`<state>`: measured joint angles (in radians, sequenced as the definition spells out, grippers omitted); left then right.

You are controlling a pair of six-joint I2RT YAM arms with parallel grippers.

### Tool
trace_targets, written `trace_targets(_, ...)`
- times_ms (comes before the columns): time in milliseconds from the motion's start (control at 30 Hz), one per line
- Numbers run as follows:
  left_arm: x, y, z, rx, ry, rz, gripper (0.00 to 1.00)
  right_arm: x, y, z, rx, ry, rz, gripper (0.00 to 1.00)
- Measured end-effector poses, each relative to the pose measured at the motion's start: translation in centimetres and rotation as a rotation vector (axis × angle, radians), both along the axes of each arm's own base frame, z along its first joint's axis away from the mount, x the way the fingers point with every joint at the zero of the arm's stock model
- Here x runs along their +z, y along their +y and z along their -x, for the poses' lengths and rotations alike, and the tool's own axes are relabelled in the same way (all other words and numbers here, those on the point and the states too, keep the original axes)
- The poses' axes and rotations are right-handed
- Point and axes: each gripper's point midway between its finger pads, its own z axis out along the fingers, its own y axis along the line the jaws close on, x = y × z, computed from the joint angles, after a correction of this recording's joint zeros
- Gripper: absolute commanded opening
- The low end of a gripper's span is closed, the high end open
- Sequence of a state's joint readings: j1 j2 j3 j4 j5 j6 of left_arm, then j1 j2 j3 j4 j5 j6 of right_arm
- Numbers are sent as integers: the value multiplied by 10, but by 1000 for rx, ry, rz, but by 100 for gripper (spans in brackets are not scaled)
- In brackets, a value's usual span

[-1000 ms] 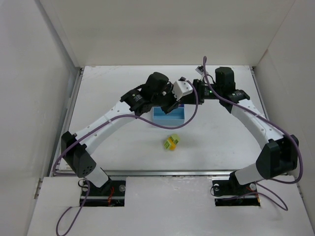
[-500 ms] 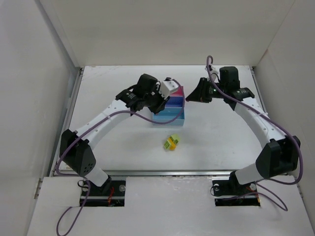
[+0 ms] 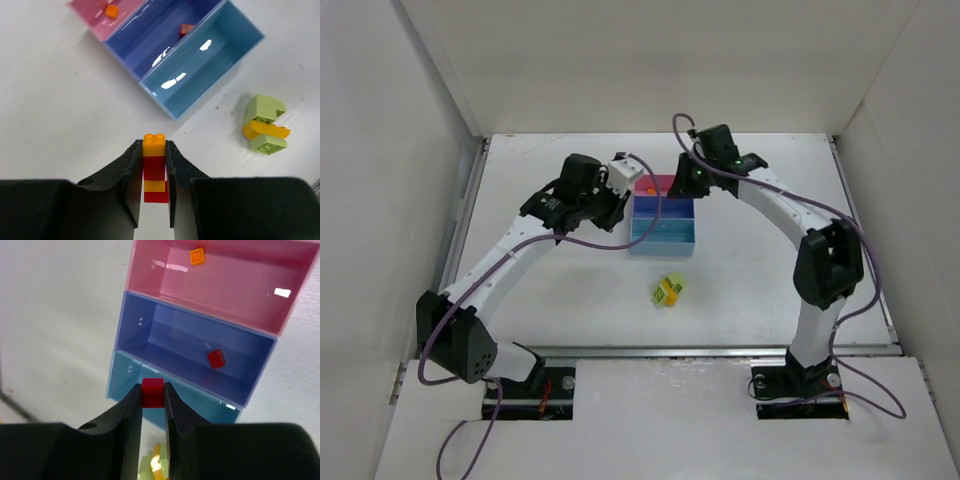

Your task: Sort the legos into containers by color

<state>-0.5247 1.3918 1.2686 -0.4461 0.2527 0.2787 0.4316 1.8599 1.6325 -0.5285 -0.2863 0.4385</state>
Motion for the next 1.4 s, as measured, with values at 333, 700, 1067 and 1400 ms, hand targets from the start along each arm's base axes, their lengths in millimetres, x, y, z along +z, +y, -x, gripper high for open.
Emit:
trace_targets(333, -16, 33, -8, 95, 6, -11, 0, -23, 18, -19, -54, -29, 191, 0)
trace_targets(700, -15, 33, -9, 98, -3, -3, 0, -27, 6, -21, -80, -39, 251, 0)
trace_targets(1067, -20, 42, -13, 126, 0, -8, 0, -31, 4, -22, -65, -52, 274, 0)
trace_targets(1400, -33, 41, -20, 138, 33, -20, 0, -35, 4, -23, -53, -63, 280, 0)
